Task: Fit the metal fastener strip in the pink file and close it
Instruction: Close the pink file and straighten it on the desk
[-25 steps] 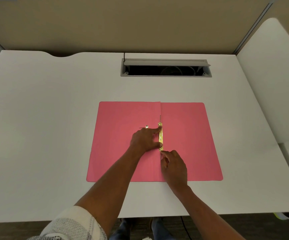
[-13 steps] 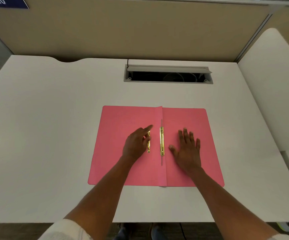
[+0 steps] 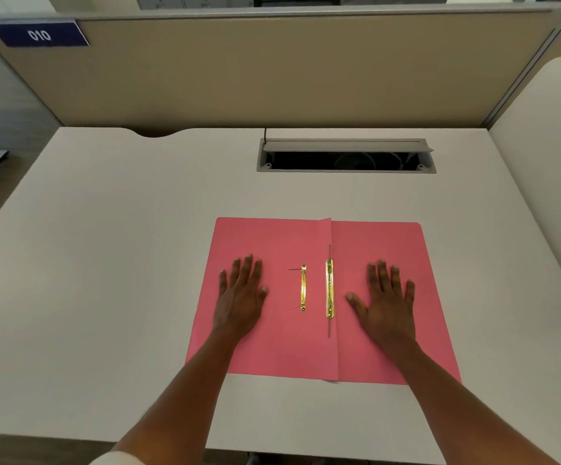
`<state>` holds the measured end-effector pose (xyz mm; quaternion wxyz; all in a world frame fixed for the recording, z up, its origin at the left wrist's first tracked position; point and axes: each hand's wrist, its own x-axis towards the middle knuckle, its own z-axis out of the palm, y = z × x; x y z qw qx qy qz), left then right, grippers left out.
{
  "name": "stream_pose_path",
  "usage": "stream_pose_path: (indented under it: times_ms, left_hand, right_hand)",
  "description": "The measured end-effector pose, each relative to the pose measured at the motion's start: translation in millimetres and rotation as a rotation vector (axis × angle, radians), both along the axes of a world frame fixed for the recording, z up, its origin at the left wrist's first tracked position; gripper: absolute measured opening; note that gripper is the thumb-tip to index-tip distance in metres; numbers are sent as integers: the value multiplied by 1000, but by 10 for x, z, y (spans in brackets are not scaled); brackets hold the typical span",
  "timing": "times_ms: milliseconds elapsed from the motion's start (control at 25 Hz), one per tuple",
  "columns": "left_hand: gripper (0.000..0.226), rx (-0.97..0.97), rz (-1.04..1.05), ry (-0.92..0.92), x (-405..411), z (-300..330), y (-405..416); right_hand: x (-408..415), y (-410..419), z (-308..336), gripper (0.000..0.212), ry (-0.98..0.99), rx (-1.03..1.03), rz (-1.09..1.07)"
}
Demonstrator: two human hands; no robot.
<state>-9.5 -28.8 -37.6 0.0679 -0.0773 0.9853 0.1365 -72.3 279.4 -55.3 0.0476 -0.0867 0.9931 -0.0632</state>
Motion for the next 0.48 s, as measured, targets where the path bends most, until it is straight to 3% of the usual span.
stream_pose_path:
  times_ms: [240,480]
  left_hand:
    - [68,-7,447,-47,52,155,-189]
    - [61,51,617,-2,-49,367,-176]
  right_hand:
    - [12,12,10,84,11,-19,8]
    - [13,-1,30,84,3,-18,9]
